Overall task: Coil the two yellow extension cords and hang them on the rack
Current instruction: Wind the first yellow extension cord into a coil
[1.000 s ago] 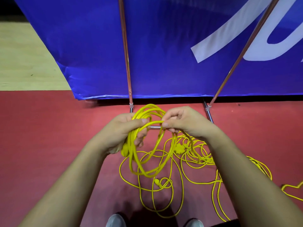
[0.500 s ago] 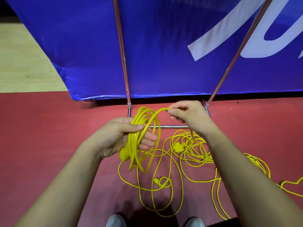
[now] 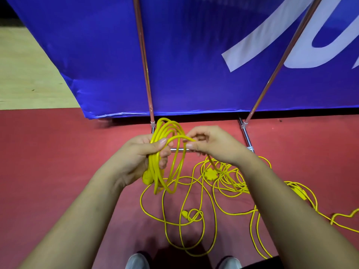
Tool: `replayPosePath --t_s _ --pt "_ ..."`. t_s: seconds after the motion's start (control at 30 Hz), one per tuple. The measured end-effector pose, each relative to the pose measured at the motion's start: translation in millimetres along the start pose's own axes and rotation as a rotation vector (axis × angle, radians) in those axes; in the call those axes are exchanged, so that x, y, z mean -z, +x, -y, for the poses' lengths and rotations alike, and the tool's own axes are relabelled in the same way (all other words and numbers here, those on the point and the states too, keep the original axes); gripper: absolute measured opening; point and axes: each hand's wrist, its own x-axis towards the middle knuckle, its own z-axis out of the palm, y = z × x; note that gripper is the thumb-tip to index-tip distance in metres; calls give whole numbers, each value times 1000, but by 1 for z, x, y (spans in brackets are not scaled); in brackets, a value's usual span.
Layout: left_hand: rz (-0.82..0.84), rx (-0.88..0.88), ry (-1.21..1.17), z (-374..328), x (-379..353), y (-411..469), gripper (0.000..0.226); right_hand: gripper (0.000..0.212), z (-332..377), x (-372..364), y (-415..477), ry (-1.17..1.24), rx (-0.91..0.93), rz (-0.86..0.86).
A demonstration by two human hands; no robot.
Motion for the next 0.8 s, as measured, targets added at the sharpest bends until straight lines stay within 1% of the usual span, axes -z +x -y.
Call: replayPosePath --t_s 0.07,0.13,0.2,0.27,0.3,0.33,0.4,0.5,0.57,0.6,0.63,0.7,0.73,0.8 --pt "-41 7 -27 -4 1 -3 13 3 -18 5 -3 39 -113 29" --pt "-61 35 -44 -7 2 -5 18 7 -31 9 -5 172 -170 -14" --pt "-38 80 -45 -7 1 -6 21 10 -33 12 -3 316 -148 -113" --pt "9 127 -21 -6 0 -7 17 9 -29 12 0 444 -106 -209" --pt "37 147 -9 -5 -1 -7 14 7 -26 11 2 460 -91 -240" --pt "61 161 -3 -4 -1 -6 14 7 -22 9 3 442 -81 -257" --pt "109 172 -16 -3 -1 -6 21 14 -16 5 4 356 -80 -264" --pt "168 154 -86 -3 3 -5 31 18 -5 -1 4 264 -81 -216" --pt "154 148 -107 -3 6 -4 46 16 3 -5 2 238 -55 -161" --pt "141 147 -86 -3 7 -3 50 13 7 -6 1 232 -32 -144" --pt "133 147 -54 -3 7 -3 46 11 11 -7 0 224 -4 -134" --pt "116 125 1 0 4 -3 24 8 18 -8 -3 186 54 -107" --pt "106 115 19 1 2 -3 18 7 22 -9 -4 163 69 -85" --pt "102 90 37 2 1 -3 12 7 23 -12 -5 153 72 -44"
